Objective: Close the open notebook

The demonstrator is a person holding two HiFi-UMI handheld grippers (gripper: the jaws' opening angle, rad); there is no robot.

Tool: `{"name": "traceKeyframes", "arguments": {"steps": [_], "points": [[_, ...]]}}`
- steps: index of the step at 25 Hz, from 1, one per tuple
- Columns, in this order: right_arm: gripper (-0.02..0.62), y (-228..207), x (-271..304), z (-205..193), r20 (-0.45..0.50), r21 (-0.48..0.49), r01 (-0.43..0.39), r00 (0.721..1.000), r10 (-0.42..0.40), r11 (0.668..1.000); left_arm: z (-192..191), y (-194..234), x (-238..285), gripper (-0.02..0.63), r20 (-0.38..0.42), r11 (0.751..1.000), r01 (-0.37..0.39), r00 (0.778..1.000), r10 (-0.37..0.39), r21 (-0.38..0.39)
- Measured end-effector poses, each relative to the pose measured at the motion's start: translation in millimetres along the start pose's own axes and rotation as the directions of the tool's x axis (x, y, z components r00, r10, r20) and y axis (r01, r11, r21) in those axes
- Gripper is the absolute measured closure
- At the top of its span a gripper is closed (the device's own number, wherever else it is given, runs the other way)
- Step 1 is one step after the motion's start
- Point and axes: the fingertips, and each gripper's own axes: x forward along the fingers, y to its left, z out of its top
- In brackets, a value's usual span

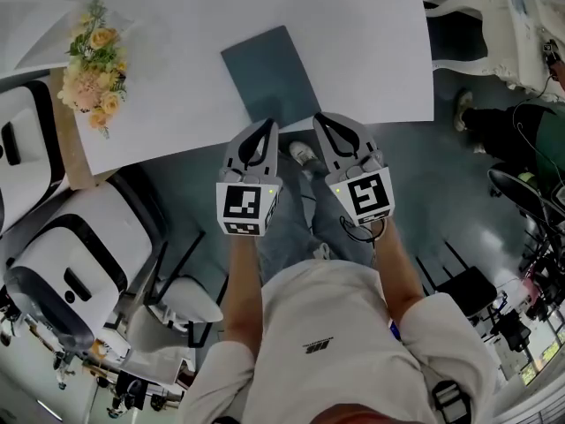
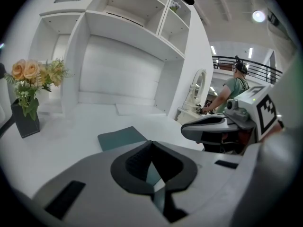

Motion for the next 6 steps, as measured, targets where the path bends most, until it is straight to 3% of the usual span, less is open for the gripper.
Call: {"name": "traceKeyframes", "arguments": {"steps": [6], "points": [[0.6,-0.3,1.4,8.1,-0.004,-0.017,-0.007,1.0,0.007,1.0,6.3,4.3,-2.4,0.606,0.004,1.0,-0.007,1.0,0.007,-0.004]]}}
